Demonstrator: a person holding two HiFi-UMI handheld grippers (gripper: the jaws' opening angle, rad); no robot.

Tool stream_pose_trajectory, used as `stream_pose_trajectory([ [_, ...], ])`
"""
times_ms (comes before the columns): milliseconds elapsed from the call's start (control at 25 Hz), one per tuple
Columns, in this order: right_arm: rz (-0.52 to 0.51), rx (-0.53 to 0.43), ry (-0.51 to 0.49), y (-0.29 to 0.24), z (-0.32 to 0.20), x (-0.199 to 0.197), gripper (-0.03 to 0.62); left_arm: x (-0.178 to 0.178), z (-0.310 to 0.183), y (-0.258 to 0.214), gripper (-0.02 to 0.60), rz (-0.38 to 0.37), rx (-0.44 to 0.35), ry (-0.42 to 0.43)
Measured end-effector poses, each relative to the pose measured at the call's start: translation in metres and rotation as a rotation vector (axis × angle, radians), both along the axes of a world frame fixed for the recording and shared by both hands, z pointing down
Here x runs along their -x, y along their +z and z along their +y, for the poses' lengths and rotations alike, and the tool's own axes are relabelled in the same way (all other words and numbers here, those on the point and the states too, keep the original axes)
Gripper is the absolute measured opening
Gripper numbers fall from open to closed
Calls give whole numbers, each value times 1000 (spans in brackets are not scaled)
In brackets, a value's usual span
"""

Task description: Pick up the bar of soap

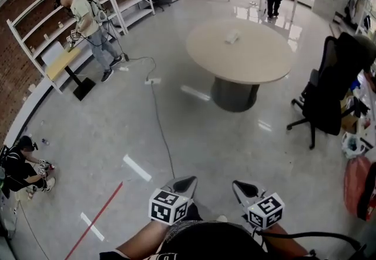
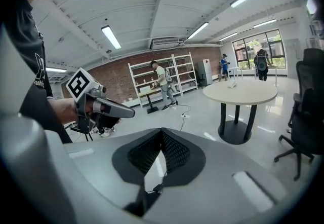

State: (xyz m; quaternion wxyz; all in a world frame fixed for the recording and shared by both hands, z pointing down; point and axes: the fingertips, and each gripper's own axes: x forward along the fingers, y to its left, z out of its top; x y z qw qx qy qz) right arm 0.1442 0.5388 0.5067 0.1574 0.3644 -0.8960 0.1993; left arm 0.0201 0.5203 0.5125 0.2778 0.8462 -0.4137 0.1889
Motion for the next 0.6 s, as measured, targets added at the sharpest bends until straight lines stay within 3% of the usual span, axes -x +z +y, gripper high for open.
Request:
stream_pose_trajectory([
  [200,36,5,9,-11,-60,38,6,36,-71,-5,8,49,-8,5],
  [360,54,-27,4,-24,-115,96,6,86,-131,-21,8,77,-61,15],
  [600,53,-64,2,-33,-175,172,6,157,-186,-17,8,70,-64,20],
])
